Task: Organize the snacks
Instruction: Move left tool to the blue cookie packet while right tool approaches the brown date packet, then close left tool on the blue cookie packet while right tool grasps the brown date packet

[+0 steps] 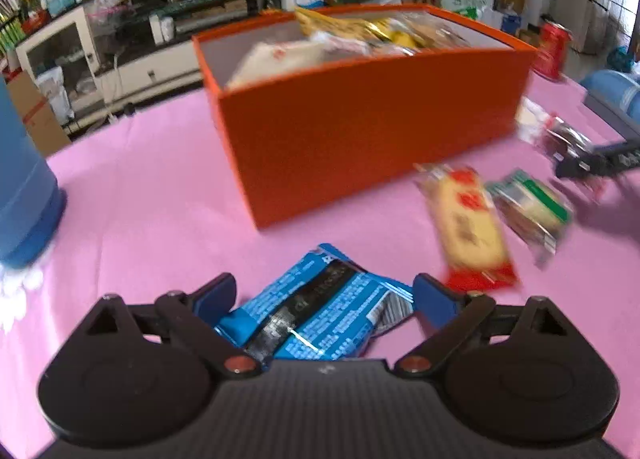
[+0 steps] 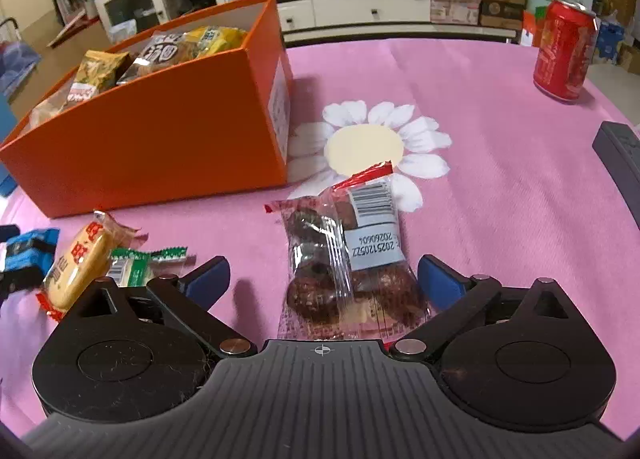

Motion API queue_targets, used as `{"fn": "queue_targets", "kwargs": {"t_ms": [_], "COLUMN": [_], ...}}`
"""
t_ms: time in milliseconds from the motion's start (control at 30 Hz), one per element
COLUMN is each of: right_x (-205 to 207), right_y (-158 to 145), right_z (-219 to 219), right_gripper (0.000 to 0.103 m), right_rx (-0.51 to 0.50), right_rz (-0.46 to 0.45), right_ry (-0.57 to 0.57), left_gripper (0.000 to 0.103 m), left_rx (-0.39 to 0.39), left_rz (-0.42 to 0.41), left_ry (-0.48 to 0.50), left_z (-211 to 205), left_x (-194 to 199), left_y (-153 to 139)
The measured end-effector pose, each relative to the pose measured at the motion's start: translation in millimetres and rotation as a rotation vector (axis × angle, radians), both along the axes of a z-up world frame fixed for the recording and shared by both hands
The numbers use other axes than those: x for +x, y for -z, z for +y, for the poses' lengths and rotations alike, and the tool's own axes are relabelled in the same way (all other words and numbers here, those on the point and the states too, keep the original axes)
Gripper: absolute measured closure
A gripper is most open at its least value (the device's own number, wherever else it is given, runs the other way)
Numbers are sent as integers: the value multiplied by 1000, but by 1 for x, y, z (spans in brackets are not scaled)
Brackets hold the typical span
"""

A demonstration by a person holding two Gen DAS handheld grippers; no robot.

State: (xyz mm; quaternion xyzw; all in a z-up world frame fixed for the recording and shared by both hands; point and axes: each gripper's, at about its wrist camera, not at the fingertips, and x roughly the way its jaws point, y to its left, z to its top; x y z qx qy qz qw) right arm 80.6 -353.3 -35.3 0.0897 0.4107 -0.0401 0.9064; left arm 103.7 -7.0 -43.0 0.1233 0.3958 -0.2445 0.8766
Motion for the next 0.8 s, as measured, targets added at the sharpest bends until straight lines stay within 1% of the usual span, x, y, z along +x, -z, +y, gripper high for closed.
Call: {"fn": "queue_targets", "kwargs": {"t_ms": [33, 100, 167, 233, 267, 333, 433, 533, 567, 633, 700, 733, 767, 800], "right_x": [-1, -2, -4, -7, -8, -10, -10, -10, -10, -8, -2, 1, 3, 4], "right_y": [0, 0, -1, -3, -4, -3, -1, -3, -4, -5, -2, 1, 2, 4], "right_z": [1, 1, -3, -7, -8, -12, -14, -12, -11, -6, -4, -3, -1, 2], "right_gripper": [11, 11, 11, 11, 11, 11, 11, 11, 11, 11, 13, 12, 15, 22], "right_rx": [-4, -8, 8, 24, 27, 26, 27, 41, 47, 41, 23, 11, -18, -61], "right_rz": [3, 5, 2, -3, -6, -6, -4, -19, -32, -56, -53, -41, -45, -42], "right_ry": [-5, -9, -6, 2, 4, 6, 10, -2, -12, -38, -44, -42, -42, -45], "left_gripper": [9, 8, 0, 0, 0, 0, 0, 1, 1, 1, 1, 4, 10, 14], "left_rx": [1, 21, 59, 104, 114, 124, 121, 113, 92, 75, 52, 38, 15, 7], "left_rz": [13, 14, -33, -106, -120, -127, -82, -33, -17, 1, 23, 41, 58, 60], "left_ry": [7, 24, 60, 136, 180, 244, 296, 272, 261, 245, 222, 211, 196, 188], "left_z": [-1, -4, -4, -2, 0, 4, 3, 3, 5, 7, 8, 8, 10, 10], "left_x": [-8, -23, -38, -49, -51, -51, -37, -24, -22, -21, -22, -21, -19, -20], "left_y": [-1, -2, -6, -12, -14, -11, -2, 8, 7, 8, 9, 9, 9, 8]}}
